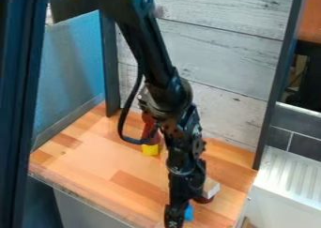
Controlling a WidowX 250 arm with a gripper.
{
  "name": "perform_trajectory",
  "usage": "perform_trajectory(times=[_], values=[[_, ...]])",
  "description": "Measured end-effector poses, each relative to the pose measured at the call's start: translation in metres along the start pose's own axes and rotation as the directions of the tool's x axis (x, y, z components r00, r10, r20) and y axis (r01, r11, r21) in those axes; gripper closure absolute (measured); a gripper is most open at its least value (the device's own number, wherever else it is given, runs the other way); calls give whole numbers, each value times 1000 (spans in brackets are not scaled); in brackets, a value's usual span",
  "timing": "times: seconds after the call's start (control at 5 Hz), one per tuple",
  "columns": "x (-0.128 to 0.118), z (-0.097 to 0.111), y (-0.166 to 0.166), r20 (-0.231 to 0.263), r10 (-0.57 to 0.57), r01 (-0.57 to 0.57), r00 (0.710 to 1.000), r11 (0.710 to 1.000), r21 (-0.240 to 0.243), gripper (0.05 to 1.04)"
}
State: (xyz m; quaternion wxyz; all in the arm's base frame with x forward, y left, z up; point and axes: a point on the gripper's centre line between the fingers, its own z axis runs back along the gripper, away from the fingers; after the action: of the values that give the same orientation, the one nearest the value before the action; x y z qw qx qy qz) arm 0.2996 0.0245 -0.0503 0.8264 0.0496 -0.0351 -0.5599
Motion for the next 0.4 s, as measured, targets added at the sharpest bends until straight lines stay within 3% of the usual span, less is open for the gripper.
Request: perform_trajectory(times=[0.2, 0.4], values=[[4, 1, -1, 23, 30, -29, 999, 1000, -11, 417], [12, 16, 7, 72, 81, -80, 994, 997, -10, 521]])
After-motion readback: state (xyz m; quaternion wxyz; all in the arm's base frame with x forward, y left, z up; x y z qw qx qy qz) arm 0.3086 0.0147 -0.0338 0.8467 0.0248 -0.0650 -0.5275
